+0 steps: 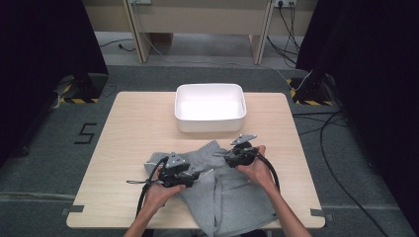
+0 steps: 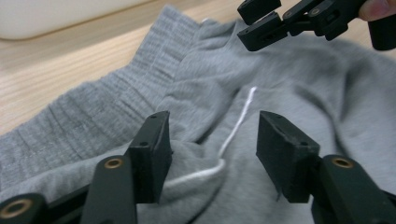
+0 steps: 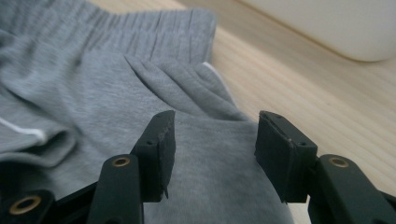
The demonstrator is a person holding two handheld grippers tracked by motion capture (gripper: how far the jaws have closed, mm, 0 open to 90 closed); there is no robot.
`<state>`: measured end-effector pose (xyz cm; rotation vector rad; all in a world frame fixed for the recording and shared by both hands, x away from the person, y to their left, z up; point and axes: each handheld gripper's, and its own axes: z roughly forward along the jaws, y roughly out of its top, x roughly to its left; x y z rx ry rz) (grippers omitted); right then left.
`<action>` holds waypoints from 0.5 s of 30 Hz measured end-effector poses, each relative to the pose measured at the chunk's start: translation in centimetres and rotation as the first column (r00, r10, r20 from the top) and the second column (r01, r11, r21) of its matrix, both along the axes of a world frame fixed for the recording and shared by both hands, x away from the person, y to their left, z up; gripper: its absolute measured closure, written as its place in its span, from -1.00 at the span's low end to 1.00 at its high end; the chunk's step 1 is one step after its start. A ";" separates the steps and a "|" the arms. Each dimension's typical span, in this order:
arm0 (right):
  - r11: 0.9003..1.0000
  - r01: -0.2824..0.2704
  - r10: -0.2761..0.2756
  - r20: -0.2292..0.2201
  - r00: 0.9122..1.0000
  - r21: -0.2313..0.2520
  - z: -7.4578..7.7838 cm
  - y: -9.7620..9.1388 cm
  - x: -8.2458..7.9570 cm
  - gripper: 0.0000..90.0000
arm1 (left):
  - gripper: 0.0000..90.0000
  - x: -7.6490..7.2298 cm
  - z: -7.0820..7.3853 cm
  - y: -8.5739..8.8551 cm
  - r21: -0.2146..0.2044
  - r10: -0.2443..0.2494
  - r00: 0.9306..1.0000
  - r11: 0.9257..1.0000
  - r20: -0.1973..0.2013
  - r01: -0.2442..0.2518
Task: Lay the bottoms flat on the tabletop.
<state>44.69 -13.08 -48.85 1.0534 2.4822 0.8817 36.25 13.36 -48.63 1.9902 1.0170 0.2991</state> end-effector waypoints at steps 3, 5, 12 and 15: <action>1.000 0.016 -0.016 0.020 1.000 -0.012 -1.1 -0.1 0.5 0.16 | 0.18 0.1 -0.8 0.3 0.022 -0.019 0.999 1.000 -0.027 0.020; 0.999 0.035 -0.034 0.025 0.999 -0.035 -0.9 -0.7 0.5 0.23 | 0.37 -0.1 -0.9 0.6 0.037 -0.030 0.999 0.999 -0.023 0.031; 0.984 0.158 -0.154 0.050 0.987 -0.081 -0.8 -4.6 0.4 0.31 | 0.68 -0.1 -0.6 1.6 0.034 -0.059 0.998 0.998 -0.004 0.059; 0.978 0.192 -0.188 0.053 0.981 -0.080 -0.7 -6.4 0.3 0.31 | 0.66 0.1 0.0 1.6 0.027 -0.056 0.998 0.998 0.016 0.056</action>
